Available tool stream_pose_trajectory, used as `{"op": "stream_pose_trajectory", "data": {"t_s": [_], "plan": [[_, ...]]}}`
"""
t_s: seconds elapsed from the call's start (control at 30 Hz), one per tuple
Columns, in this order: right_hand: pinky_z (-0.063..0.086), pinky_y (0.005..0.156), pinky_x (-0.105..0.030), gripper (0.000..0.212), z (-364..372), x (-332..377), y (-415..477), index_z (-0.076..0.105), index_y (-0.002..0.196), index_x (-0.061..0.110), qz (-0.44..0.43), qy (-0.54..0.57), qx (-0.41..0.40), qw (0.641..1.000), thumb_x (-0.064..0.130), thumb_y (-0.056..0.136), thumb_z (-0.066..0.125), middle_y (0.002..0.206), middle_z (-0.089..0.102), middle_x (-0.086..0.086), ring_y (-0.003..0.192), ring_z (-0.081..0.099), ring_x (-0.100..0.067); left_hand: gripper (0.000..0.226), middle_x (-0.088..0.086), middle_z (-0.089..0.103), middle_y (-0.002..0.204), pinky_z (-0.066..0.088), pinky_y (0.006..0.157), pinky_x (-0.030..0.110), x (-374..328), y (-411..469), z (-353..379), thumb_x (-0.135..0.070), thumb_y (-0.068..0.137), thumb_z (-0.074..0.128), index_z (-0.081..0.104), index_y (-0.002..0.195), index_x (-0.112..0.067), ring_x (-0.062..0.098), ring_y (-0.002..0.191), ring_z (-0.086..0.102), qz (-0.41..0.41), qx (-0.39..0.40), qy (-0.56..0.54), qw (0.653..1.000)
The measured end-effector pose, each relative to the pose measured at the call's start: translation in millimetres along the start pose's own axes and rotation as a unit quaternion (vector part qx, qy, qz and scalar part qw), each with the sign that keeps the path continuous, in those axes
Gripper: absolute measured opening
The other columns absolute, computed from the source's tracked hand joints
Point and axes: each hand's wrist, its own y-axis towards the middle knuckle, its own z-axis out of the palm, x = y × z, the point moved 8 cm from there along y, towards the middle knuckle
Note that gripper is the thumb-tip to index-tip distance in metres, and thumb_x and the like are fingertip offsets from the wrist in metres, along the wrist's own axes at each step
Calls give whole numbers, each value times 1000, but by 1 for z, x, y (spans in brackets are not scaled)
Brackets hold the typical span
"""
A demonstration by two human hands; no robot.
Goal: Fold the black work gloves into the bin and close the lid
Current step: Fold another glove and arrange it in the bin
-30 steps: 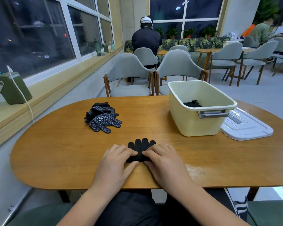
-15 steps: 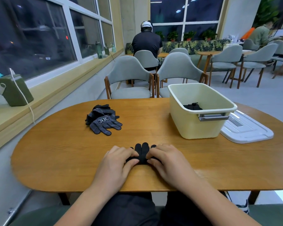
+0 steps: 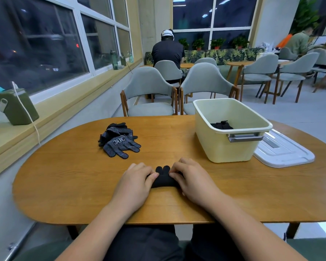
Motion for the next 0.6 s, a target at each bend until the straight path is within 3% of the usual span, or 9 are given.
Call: {"op": "stream_pose_trajectory", "data": {"t_s": [0.17,0.33,0.4,0.47,0.6], "plan": [[48,80,-35,7,1,8,-4,71,109,22,-29,-26,-48,998,22,104,66,104,58,5,97,55,-19,7,-24,57,92,45,80,25,-15,-4,-12,-31,102,67,65,99,-37,3,94,49,45,-40,15,998],[47,66,-38,14,2,17,-15,69,100,20,-65,-83,-92,990,9,92,74,90,58,3,81,55,-24,9,-17,63,92,46,76,34,-30,-15,-14,-25,100,69,66,102,-33,13,87,58,133,-62,84,986],[50,69,-40,13,1,21,-20,68,101,21,-86,-92,-98,987,11,93,70,89,59,4,82,54,-24,8,-17,65,95,46,76,35,-30,-19,-13,-36,101,68,70,107,-32,13,90,60,160,-56,95,981],[50,76,-40,8,2,22,-24,69,105,23,-98,-88,-81,988,22,98,65,94,61,5,88,55,-23,24,-19,66,100,46,78,33,-25,-22,-11,-51,98,71,73,114,-33,9,96,60,161,-36,99,981],[50,91,-34,22,0,9,-21,71,117,26,-64,-14,-24,998,40,100,72,111,62,11,107,57,-16,30,-22,67,106,50,82,34,-13,-17,-10,-51,93,75,74,119,-36,7,101,61,127,-16,66,990]]}}
